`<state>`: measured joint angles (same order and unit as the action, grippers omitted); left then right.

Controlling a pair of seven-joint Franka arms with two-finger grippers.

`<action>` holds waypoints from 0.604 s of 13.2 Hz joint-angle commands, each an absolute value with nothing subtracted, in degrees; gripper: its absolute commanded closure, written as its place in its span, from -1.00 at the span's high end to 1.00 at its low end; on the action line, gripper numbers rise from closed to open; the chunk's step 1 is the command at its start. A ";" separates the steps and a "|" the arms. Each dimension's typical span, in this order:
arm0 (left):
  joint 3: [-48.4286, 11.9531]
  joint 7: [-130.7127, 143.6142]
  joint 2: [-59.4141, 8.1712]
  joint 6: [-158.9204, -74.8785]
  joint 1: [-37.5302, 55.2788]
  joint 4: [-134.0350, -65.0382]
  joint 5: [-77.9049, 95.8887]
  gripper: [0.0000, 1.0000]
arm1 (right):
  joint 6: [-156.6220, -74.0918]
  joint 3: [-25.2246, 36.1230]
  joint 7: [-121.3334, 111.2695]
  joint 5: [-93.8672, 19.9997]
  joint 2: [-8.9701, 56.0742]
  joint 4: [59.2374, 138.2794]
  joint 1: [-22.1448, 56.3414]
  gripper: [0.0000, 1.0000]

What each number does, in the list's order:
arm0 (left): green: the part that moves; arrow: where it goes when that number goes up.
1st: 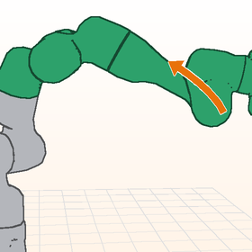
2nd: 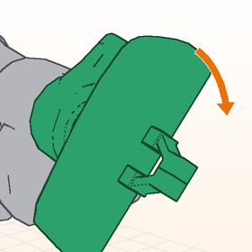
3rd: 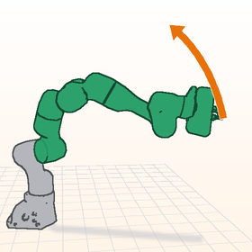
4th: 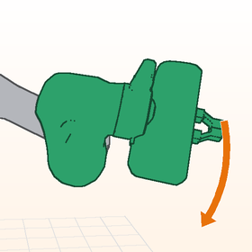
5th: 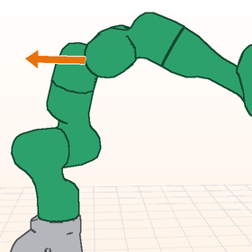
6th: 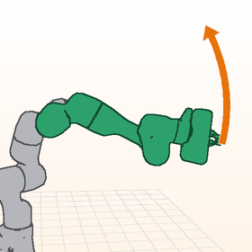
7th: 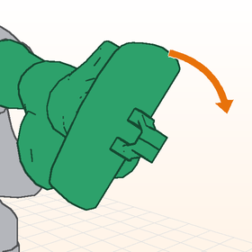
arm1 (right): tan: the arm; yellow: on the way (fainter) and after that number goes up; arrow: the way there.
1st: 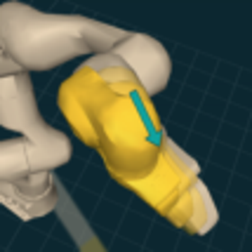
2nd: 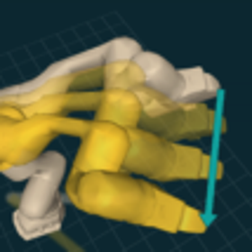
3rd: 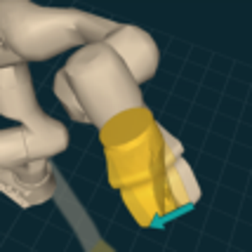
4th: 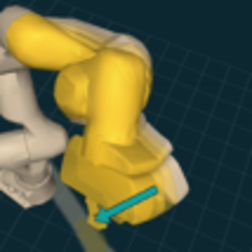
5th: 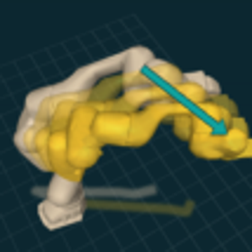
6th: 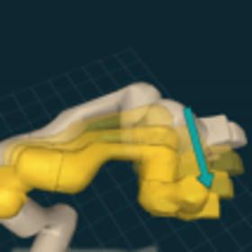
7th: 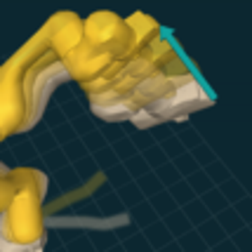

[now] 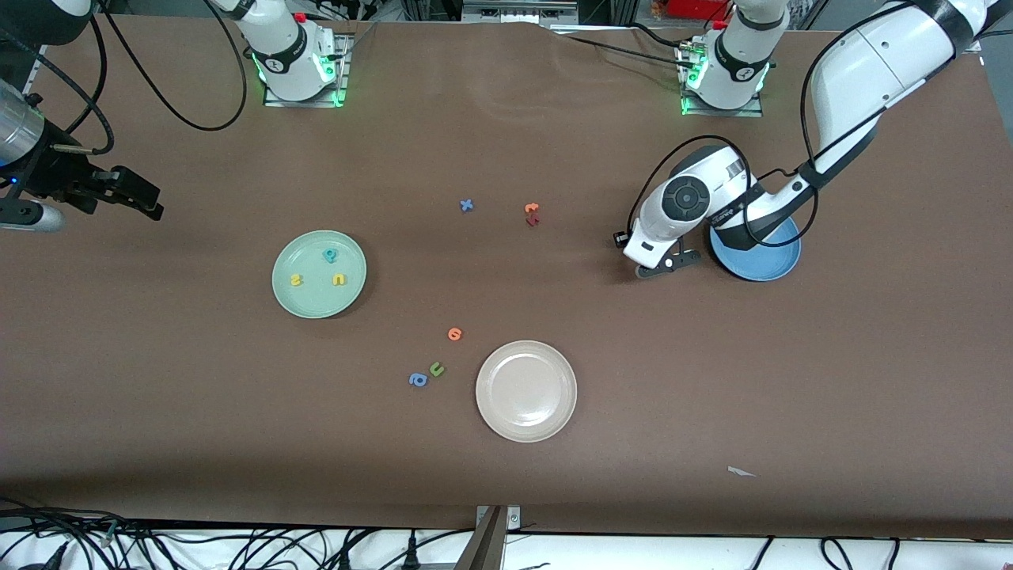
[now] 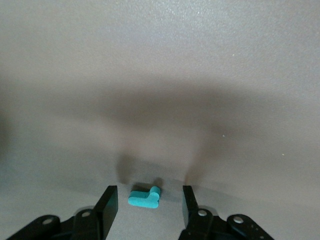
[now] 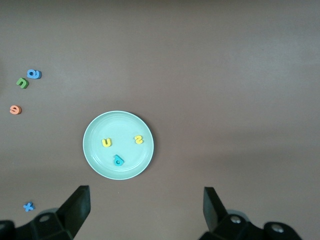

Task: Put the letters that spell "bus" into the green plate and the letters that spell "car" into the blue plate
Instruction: 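Lower the left gripper and grasp the teal L-shaped letter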

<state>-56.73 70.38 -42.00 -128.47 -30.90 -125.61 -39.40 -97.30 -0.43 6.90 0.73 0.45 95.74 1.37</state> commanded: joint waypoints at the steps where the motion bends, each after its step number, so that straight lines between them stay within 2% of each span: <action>1: -56.34 70.05 -42.71 -129.73 -31.03 -125.95 -41.31 0.04 | -97.47 -0.70 7.56 -0.26 -0.62 96.68 0.88 1.00; 4: -56.34 70.05 -42.71 -129.64 -31.03 -126.03 -41.31 -0.18 | -97.47 -0.70 7.56 -0.26 -0.62 96.68 0.88 1.00; 8: -55.46 70.05 -42.80 -129.73 -30.76 -125.95 -41.31 -0.21 | -97.47 -0.70 7.56 -0.26 -0.62 96.68 0.88 1.00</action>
<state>-56.44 70.35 -42.37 -129.33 -30.88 -125.62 -39.40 -97.30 -0.43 6.95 0.73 0.45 95.75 1.37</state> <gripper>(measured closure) 0.599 0.000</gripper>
